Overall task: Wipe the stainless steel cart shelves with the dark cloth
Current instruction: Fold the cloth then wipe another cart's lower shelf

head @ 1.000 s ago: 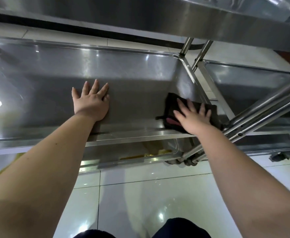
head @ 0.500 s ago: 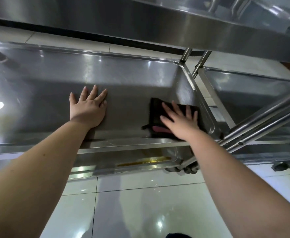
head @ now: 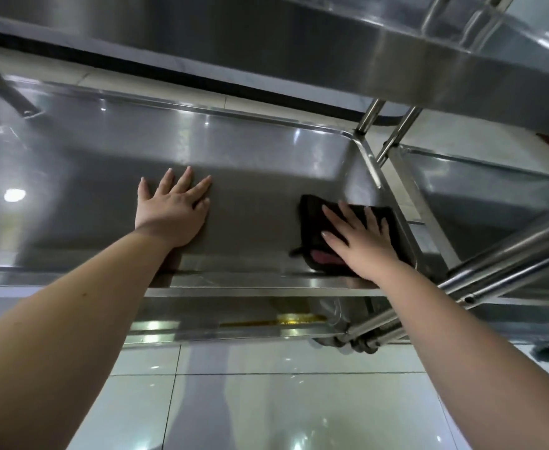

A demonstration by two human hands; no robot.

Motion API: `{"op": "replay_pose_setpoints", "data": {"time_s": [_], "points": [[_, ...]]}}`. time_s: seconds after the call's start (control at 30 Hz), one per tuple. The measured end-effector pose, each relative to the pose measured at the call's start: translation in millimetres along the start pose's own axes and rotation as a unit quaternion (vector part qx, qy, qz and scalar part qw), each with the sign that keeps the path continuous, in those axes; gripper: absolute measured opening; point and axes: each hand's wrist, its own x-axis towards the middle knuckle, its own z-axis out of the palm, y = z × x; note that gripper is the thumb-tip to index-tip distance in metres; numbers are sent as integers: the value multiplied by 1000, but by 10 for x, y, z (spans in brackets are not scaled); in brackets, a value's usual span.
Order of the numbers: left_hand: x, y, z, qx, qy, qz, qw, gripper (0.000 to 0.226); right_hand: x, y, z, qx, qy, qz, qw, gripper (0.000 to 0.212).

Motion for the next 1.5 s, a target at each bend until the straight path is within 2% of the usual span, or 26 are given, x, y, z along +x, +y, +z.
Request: {"op": "replay_pose_setpoints", "data": {"time_s": [0.07,0.13,0.23,0.3,0.37,0.43,0.5,0.57,0.63,0.73,0.8,0.83,0.9,1.07,1.2,1.33,1.5], "points": [[6,7,-11,0,-7,1,1000,51,-168,218,-6,-4,-6,19,1000,58],[-5,12,-7,4,-17,1,1000,51,-200,353,-29,-3,-20,90,996,58],[0,14,-30,15,-27,-2,1000,51,-136,127,-34,6,-25,140,990,59],[16,7,-82,13,-59,-5,998,50,-116,-291,-20,14,-14,118,993,59],[8,5,-186,-39,-100,-6,994,49,-130,-905,19,18,-2,78,997,60],[5,-31,-365,-191,-117,-21,974,49,-131,-1679,54,19,8,48,999,61],[3,-133,-565,-310,-85,-41,946,49,-144,-2425,77,22,-9,15,1000,61],[-46,-257,-735,-297,-58,-45,952,55,-178,-2953,87,20,-37,-24,999,61],[-142,-329,-820,-279,-37,-51,958,58,-157,-3141,47,47,-58,-64,995,59],[-347,-249,-749,-186,-23,-26,982,52,-84,-2743,-126,149,-15,-68,986,58],[-454,-144,-605,-169,-42,-20,985,51,-29,-2252,-152,176,25,-10,984,57],[-497,-94,-516,-157,-57,-22,986,51,-32,-2050,-120,177,19,15,984,55],[-594,-12,-329,-100,-81,-19,991,53,-113,-1874,11,138,-7,23,990,54],[-518,-203,-216,48,-76,-51,995,76,-166,-1930,170,50,8,-20,999,54],[-119,-549,-335,30,-66,-100,992,80,-198,-1906,170,1,-18,-64,998,64],[130,-648,-439,22,-80,-89,993,80,-151,-1914,139,-3,-28,-55,998,70],[-399,-658,-396,43,-110,-61,991,80,-172,-1945,137,3,-34,-44,998,68]]}}
